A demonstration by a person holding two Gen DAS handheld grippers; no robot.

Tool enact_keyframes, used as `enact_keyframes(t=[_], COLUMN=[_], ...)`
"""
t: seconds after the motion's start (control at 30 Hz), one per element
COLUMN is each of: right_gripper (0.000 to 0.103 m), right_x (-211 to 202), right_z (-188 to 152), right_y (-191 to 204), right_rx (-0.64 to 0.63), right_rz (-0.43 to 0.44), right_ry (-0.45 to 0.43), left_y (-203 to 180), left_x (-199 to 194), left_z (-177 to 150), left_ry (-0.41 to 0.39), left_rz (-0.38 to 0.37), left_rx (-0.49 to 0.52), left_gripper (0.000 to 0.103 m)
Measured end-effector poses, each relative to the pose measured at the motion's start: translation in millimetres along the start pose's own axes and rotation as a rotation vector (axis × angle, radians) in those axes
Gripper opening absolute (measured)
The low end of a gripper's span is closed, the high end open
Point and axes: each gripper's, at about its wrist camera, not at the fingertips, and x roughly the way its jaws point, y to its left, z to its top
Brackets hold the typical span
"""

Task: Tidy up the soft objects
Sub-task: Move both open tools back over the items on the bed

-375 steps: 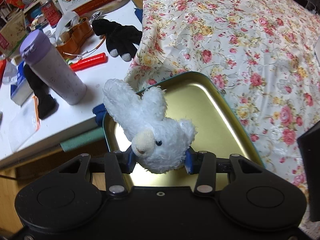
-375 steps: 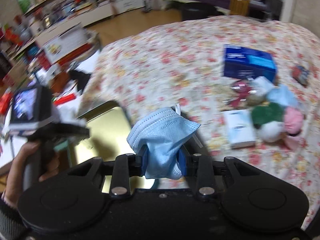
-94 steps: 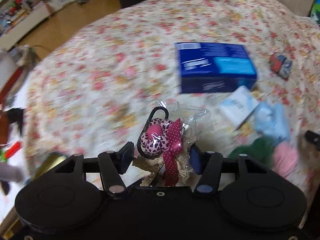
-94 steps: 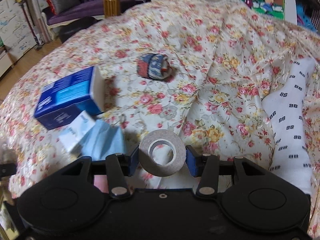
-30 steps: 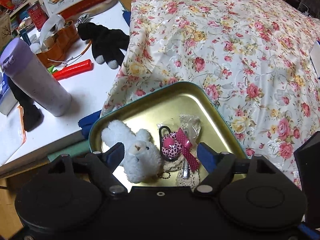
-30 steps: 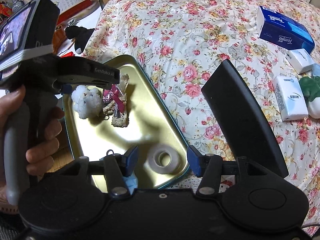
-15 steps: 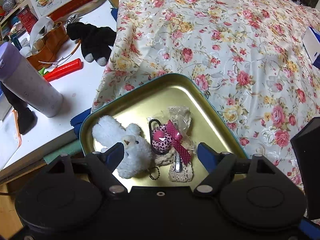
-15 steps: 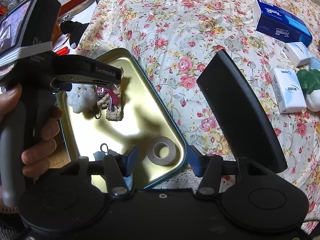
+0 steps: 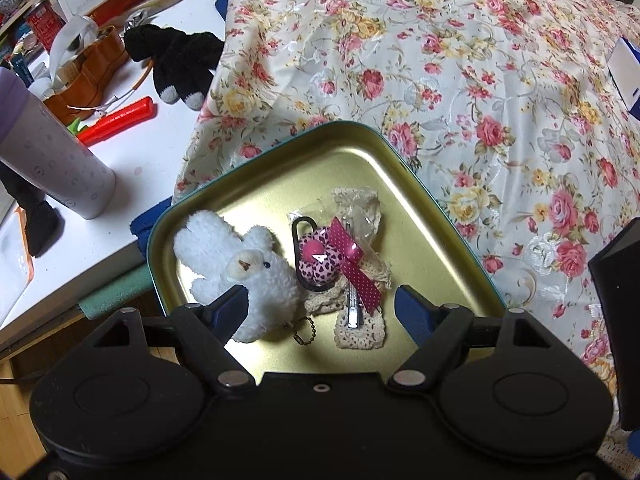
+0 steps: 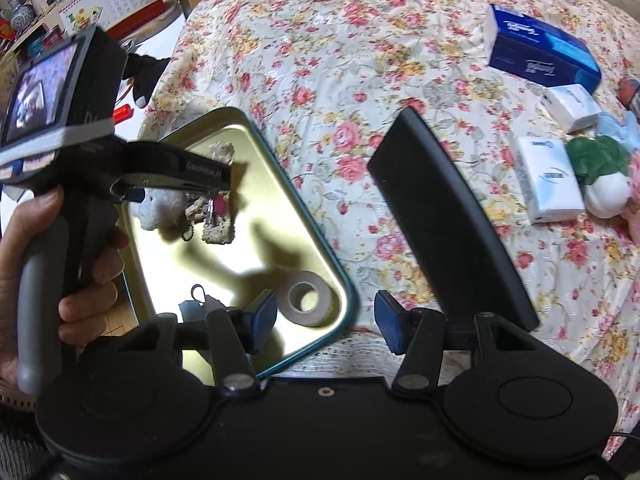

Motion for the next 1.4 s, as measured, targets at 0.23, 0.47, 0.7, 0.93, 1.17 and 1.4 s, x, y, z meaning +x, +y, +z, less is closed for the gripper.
enact_keyframes(t=[0.23, 0.47, 0.7, 0.93, 1.17, 1.4], right_gripper=[0.053, 0.053, 0.055, 0.057, 0.060, 0.062], right_x=[-14.8, -27.7, -39.1, -44.9, -44.6, -45.5], right_z=[-3.3, -9.4, -22.8, -38.3, -42.7, -37.9], right_y=[-20.4, -52.9, -94.8, -150.7, -214.8, -269.6], right_rx=[0.030, 0.082, 0.129, 0.173, 0.279, 0.422], right_rz=[-0.009, -0.021, -0.060, -0.114, -0.174, -0.158], right_ry=[-0.024, -0.035, -0.032, -0.011, 0.014, 0.022], left_y=[-9.7, -15.9, -27.0, -49.8, -84.0, -120.5], left_x=[9.5, 14.2, 6.6, -13.8, -48.1, -78.8], left_z=[-7.1, -16.6, -30.0, -43.7, -42.8, -33.6], left_ry=[0.031, 0.101, 0.136, 0.151, 0.131, 0.082], left_rz=[0.036, -0.016, -0.026, -0.034, -0.062, -0.067], left_rx=[0.039, 0.038, 0.017, 0.055, 0.112, 0.191], left_gripper=[0.077, 0.077, 0.077, 0.077, 0.077, 0.080])
